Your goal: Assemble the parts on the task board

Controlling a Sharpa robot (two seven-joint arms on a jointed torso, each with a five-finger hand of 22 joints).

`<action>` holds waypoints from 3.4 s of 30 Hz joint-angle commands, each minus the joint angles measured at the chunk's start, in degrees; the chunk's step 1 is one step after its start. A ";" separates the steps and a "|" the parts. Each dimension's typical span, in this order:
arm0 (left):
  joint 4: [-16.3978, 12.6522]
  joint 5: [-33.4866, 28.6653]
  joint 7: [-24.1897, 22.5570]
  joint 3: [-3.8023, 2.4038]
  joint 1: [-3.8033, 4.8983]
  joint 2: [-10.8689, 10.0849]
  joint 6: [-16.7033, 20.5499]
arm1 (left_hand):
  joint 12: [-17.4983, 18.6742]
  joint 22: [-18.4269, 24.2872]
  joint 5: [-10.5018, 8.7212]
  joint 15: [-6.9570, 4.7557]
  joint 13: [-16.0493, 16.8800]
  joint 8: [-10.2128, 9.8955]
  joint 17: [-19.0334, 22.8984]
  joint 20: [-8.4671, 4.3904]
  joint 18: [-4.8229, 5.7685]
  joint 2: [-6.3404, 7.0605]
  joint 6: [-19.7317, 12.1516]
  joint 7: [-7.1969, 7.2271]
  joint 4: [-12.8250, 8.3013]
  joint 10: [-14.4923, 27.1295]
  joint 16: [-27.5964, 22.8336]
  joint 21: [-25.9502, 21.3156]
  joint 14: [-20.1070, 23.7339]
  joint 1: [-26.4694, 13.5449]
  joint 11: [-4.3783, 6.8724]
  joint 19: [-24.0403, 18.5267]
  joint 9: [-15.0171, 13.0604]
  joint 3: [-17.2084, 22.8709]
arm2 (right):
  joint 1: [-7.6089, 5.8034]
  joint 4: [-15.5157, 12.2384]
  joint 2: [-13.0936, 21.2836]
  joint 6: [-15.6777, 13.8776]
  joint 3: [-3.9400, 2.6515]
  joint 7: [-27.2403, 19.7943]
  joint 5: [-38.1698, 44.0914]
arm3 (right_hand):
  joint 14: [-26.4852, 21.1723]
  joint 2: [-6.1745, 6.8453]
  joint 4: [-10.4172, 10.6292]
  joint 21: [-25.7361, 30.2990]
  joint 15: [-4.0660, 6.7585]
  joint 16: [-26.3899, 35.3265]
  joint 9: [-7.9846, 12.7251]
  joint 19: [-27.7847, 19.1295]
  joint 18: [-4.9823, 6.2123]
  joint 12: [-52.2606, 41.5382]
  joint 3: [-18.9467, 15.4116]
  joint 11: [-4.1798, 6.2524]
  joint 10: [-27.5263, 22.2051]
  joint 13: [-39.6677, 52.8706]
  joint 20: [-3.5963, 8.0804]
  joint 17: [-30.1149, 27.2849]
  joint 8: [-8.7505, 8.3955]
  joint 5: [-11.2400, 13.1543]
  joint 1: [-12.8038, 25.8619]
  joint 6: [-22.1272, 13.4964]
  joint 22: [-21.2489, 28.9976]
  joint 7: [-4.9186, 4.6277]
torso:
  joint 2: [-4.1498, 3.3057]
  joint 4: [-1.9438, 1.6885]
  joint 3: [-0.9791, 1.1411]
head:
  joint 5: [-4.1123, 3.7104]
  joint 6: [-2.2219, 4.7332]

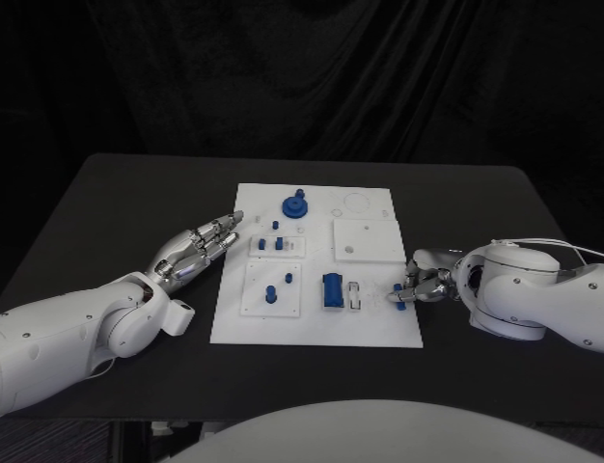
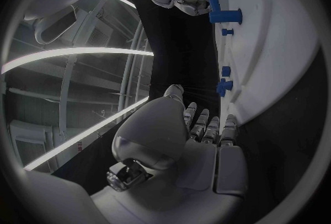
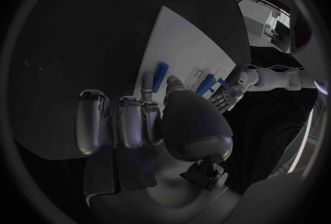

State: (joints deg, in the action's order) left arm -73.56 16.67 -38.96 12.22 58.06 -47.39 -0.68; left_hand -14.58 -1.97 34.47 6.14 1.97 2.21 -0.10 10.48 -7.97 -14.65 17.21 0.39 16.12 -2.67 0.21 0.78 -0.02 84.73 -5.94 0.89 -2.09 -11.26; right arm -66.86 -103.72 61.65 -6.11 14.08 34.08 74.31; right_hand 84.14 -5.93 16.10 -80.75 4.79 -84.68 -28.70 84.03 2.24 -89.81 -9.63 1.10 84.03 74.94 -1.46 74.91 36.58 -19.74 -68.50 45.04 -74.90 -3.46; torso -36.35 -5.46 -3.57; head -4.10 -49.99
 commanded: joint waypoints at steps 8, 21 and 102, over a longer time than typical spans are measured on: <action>-0.17 -0.10 -7.54 -0.04 -0.10 -0.04 -0.40 | 0.22 -0.04 0.19 0.53 -0.05 -0.06 0.10 0.59 -0.43 -0.27 0.04 -0.34 -0.22 0.05 -0.21 -0.11 0.02 0.36 -0.57 0.01 0.00 0.42 | 1.87 0.98 -0.90 -3.71 0.16 -1.75 0.48 | 3.33 1.12 -5.24 0.16 -0.29 0.48 3.40 2.50 0.08 -0.19 5.47 -0.42 5.97 15.06 -0.23 0.46 -3.83 -17.19 -9.94 1.18 -12.02 -0.21 | 0.00 0.04 0.03 | 0.31 -0.01; 0.04 -0.10 -7.24 -0.04 -0.15 0.05 -0.43 | 0.16 -0.05 0.44 0.52 -0.04 -0.02 0.10 0.65 -0.51 -0.44 0.23 -0.55 -0.42 0.03 -0.21 -0.10 0.02 0.61 -0.82 0.02 -0.03 0.73 | 2.37 1.02 -0.28 -10.82 0.14 -5.39 -16.72 | 3.39 1.89 -8.95 -0.21 -1.05 0.28 5.57 2.59 -0.02 -0.19 11.35 -1.38 5.97 15.06 -0.82 0.77 -6.22 -22.18 -13.15 1.08 -12.13 -1.38 | 0.00 0.09 0.03 | 0.53 -0.01; 1.07 -0.10 -7.00 -0.05 -1.46 1.13 -1.09 | 0.14 -0.01 0.51 0.61 -0.04 -0.02 0.10 0.75 -0.56 -0.55 0.22 -0.88 -0.59 0.02 -0.21 -0.11 0.02 0.82 -0.90 0.01 -0.02 1.07 | -0.80 5.32 -8.11 -4.42 0.10 -7.82 -33.89 | 3.23 4.04 -2.63 1.02 -1.71 0.31 8.79 2.01 0.33 -0.19 9.53 -2.03 5.97 15.06 -1.63 0.07 -7.50 0.52 -2.55 1.25 -11.68 -1.92 | 0.02 -0.01 -0.01 | 2.58 -0.01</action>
State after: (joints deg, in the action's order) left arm -72.44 16.61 -40.06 12.05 56.92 -46.41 -0.90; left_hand -14.58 -1.92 34.75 6.35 1.97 2.21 -0.09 10.72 -7.97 -15.13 17.52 -0.31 15.40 -2.66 0.21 0.78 0.19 85.21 -6.35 0.96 -2.09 -10.54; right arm -67.77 -98.31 53.65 -11.37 14.16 26.68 39.31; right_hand 83.90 -1.89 13.59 -80.08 3.42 -84.33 -20.03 83.95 2.24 -89.83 0.17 -0.52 84.03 74.91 -2.77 74.91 28.84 -19.42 -71.67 46.04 -74.90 -5.28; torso -36.33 -5.48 -3.56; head -1.57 -49.99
